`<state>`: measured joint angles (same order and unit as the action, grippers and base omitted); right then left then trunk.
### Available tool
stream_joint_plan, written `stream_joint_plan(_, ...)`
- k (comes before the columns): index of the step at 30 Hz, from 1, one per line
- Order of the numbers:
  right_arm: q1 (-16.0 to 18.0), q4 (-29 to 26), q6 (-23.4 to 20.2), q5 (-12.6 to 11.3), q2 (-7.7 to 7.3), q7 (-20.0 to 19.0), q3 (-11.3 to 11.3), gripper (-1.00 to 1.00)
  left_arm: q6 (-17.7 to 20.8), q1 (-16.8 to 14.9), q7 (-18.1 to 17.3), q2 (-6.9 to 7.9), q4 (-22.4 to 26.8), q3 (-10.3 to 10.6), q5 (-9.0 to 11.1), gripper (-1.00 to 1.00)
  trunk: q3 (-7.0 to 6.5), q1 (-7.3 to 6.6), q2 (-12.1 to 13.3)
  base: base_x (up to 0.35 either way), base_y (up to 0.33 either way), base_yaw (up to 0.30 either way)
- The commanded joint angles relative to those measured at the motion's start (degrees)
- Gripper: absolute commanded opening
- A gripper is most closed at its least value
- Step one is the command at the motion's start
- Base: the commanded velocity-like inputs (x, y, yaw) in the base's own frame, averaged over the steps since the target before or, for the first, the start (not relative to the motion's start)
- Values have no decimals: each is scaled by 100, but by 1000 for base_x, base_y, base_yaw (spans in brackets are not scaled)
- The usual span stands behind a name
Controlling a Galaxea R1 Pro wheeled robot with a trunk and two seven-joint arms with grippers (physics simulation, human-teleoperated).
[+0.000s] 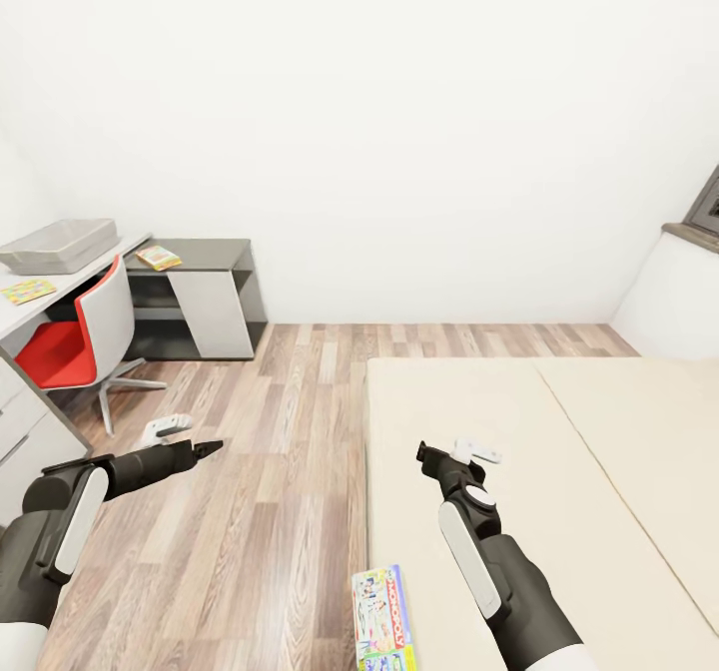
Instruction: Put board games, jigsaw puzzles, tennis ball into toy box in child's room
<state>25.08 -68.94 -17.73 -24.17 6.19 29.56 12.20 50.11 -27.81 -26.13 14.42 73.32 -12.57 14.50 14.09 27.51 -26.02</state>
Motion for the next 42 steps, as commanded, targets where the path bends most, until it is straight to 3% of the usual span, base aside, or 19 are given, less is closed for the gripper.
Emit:
stream_joint_plan(1,5,-4,-20,-35,1,45,10,100,37,-5,-23,-1,4,-9,-4,100,10,3,-11,0,3,-19)
stream_joint_plan(42,5,3,-20,-23,5,43,10,100,34,-5,-31,-1,7,-17,0,100,10,3,-11,-5,21,-2)
